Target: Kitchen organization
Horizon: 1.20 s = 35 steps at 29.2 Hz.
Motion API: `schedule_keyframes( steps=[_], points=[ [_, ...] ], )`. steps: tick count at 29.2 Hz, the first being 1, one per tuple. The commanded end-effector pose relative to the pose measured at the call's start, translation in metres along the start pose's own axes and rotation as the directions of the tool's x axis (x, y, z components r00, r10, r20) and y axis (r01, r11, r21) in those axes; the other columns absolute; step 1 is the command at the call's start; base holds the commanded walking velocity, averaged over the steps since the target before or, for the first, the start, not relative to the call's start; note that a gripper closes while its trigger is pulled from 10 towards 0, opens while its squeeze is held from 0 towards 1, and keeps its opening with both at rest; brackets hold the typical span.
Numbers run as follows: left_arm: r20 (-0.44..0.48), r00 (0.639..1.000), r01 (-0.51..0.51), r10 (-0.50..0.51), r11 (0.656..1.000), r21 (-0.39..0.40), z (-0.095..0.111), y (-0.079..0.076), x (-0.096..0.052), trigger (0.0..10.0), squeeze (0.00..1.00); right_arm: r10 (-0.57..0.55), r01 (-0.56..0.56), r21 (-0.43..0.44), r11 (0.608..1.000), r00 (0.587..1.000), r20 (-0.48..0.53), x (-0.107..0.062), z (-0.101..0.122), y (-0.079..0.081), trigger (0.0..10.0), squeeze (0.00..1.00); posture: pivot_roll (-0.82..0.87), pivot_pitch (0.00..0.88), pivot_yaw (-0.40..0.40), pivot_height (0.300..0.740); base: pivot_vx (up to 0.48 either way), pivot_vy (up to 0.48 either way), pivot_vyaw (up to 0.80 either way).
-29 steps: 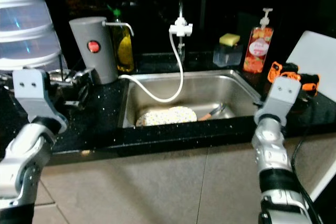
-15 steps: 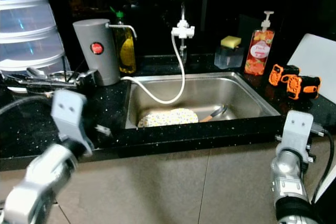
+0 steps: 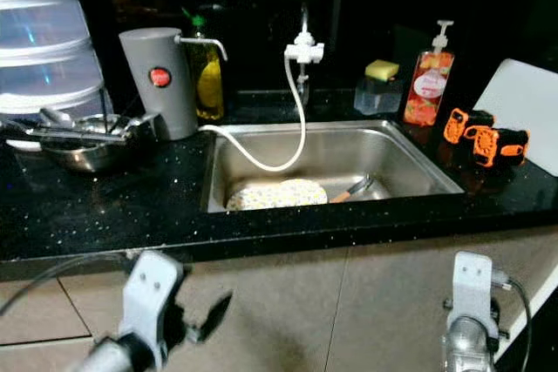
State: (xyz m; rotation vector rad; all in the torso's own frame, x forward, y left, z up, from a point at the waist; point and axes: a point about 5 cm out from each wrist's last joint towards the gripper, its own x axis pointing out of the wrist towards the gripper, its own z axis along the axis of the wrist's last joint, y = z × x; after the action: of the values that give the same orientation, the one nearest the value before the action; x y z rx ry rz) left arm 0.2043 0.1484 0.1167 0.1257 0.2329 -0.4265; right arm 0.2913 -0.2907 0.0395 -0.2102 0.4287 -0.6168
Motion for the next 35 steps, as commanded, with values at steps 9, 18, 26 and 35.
schedule_keyframes(
  steps=[9,18,26,35],
  points=[
    [-0.306,0.926,-0.260,0.222,0.961,-0.090,-0.099,0.010,-0.006,10.0,0.00,0.297,-0.322,-0.168,0.932,0.941,-0.159,-0.030,-0.060,0.037,10.0,0.00,0.14,0.067,-0.066,0.740,0.000,0.000,0.00],
    [-0.526,0.783,-0.415,0.331,0.909,-0.046,-0.166,0.012,-0.021,10.0,0.00,0.508,-0.595,-0.235,0.769,0.791,-0.342,-0.067,-0.116,0.049,10.0,0.00,0.13,0.044,-0.082,0.740,0.000,0.000,0.00],
    [-0.640,0.683,-0.422,0.353,0.905,0.049,-0.208,0.011,-0.039,10.0,0.00,0.533,-0.678,-0.217,0.702,0.703,-0.472,-0.085,-0.147,0.041,10.0,0.00,0.12,0.034,-0.101,0.740,0.000,0.000,0.00],
    [-0.685,0.649,-0.387,0.330,0.919,0.076,-0.227,0.004,-0.051,10.0,0.00,0.520,-0.721,-0.328,0.610,0.677,-0.521,-0.090,-0.154,0.040,10.0,0.00,0.11,0.027,-0.114,0.740,0.000,0.000,0.00]
  ],
)
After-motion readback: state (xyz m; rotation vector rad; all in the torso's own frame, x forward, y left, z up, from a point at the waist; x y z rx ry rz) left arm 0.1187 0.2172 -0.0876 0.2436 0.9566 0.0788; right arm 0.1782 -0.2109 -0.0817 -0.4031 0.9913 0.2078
